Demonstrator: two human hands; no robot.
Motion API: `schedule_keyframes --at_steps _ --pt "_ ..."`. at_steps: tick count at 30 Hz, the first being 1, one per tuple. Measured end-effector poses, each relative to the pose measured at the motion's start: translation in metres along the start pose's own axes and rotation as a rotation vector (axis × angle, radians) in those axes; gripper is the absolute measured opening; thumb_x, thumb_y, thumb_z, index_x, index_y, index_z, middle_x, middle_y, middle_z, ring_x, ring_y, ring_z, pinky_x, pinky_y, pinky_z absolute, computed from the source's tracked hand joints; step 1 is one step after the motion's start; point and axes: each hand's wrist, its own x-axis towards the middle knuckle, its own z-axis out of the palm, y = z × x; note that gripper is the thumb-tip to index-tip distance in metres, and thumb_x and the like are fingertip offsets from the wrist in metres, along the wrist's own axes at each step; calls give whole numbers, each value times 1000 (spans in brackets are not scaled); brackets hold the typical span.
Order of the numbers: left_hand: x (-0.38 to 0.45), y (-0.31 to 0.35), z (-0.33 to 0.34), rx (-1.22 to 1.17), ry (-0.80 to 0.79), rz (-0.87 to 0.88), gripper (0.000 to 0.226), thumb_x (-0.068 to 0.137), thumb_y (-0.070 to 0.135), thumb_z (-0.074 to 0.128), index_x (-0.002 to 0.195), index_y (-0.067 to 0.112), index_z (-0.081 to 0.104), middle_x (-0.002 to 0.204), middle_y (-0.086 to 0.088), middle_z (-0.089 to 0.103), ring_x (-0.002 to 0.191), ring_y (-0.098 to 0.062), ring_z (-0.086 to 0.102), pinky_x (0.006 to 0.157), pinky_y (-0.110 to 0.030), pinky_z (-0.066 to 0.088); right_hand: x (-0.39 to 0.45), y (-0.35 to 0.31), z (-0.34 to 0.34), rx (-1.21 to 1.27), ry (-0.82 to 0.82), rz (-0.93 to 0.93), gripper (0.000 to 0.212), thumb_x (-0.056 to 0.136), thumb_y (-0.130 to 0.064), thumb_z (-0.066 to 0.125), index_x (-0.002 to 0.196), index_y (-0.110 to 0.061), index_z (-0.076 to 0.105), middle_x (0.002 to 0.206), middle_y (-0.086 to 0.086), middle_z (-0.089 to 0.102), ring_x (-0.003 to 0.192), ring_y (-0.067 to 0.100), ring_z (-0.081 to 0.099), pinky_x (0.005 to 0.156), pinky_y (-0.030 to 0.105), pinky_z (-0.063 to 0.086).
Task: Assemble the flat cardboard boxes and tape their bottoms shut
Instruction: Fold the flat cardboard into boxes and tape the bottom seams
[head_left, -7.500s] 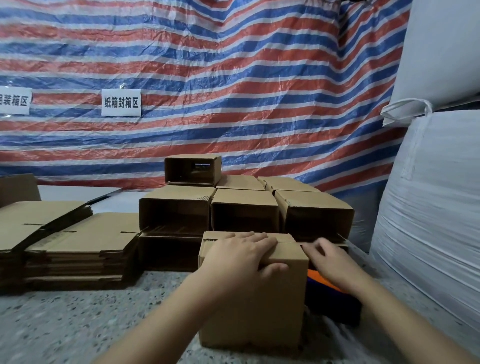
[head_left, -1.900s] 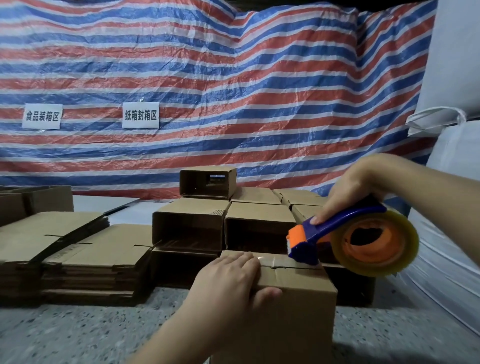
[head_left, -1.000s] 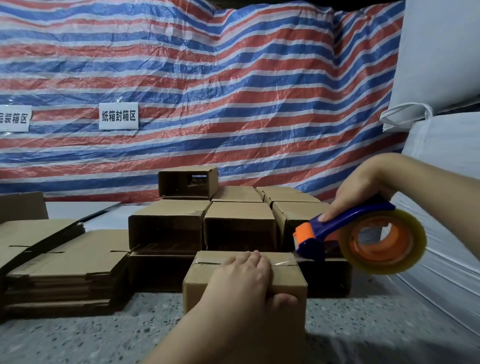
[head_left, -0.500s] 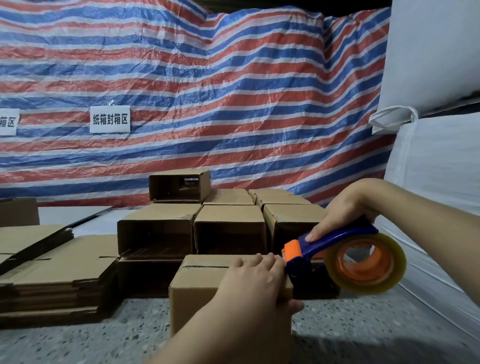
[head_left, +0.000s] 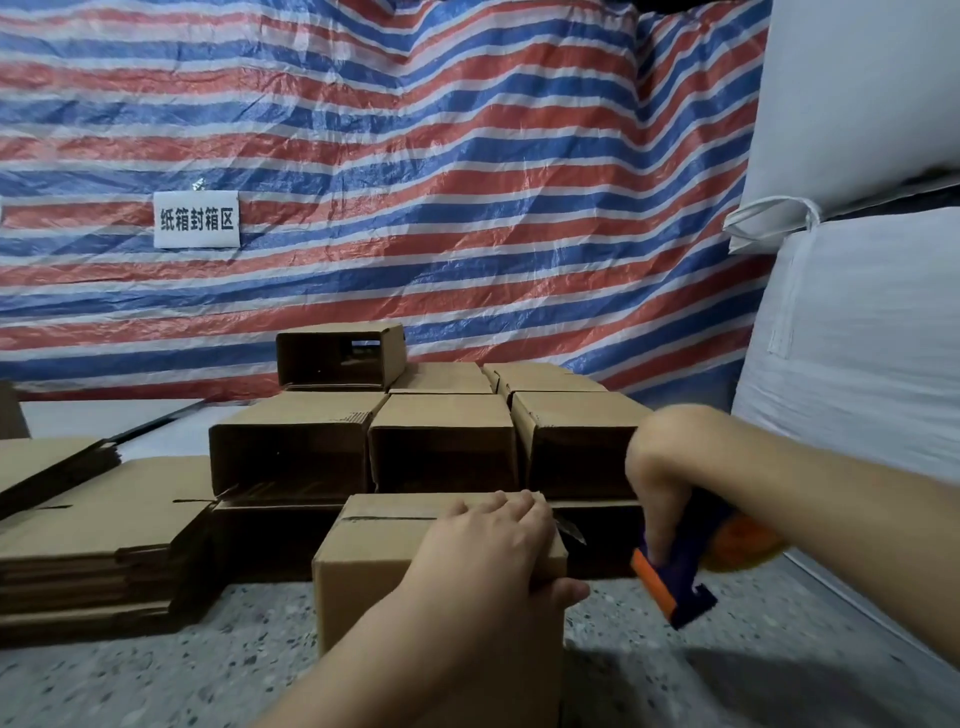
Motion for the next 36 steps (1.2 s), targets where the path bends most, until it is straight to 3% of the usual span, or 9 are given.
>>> schedule_keyframes --at_steps 4,9,13,17,22,25,27,33,36 --pt "-1 2 -3 -17 -17 -10 79 94 67 36 157 24 14 164 3 16 150 -19 13 121 -42 16 27 4 53 125 300 -10 67 76 -78 61 109 -20 66 83 -6 59 76 14 59 64 30 46" --pt "-1 3 -2 -18 -23 -10 80 94 67 34 157 25 10 164 2 12 151 -20 10 121 -42 14 63 -14 112 426 712 -31 56 79 -83 51 90 -29 61 83 -10 63 71 4 60 59 25 50" --pt "0 1 2 -31 -11 -11 79 93 69 35 156 27 11 164 3 14 150 -19 11 120 -43 13 84 -40 146 481 732 9 57 78 -86 45 94 -32 51 83 -13 55 74 6 55 56 25 41" --pt "1 -1 4 -36 2 -6 78 93 69 35 156 28 12 163 3 16 150 -20 13 119 -43 14 87 -57 162 490 754 26 66 80 -87 39 109 -30 57 94 -11 64 81 6 61 68 25 51" --pt "0 0 3 -38 8 -4 77 94 67 36 156 28 12 164 3 14 150 -19 11 120 -43 13 49 -53 129 801 881 -9 87 73 -88 -1 78 -25 60 70 -4 62 65 9 58 68 31 46" --pt "-2 1 2 -22 18 -2 77 95 67 35 156 28 11 164 3 14 151 -19 11 120 -42 13 27 -53 112 1492 515 -231 81 89 -78 24 86 -12 72 70 4 72 68 19 66 61 29 48" --pt "-3 1 2 -10 28 1 77 95 66 35 157 27 11 164 3 14 151 -19 11 120 -41 14 13 -58 109 1690 254 -333 72 94 -71 37 95 -8 71 80 8 73 75 22 67 61 29 46" --pt "-3 1 2 -5 45 7 78 95 67 35 157 26 12 164 2 16 150 -18 13 119 -40 15 5 -67 106 1978 276 -499 30 100 -38 57 86 -12 64 68 1 57 61 16 52 53 26 41" --pt "-3 0 3 -6 42 5 78 95 67 34 157 25 11 164 2 15 151 -18 11 120 -41 14 8 -77 109 1986 259 -505 28 102 -33 55 90 -10 65 67 3 55 57 15 48 54 27 38"
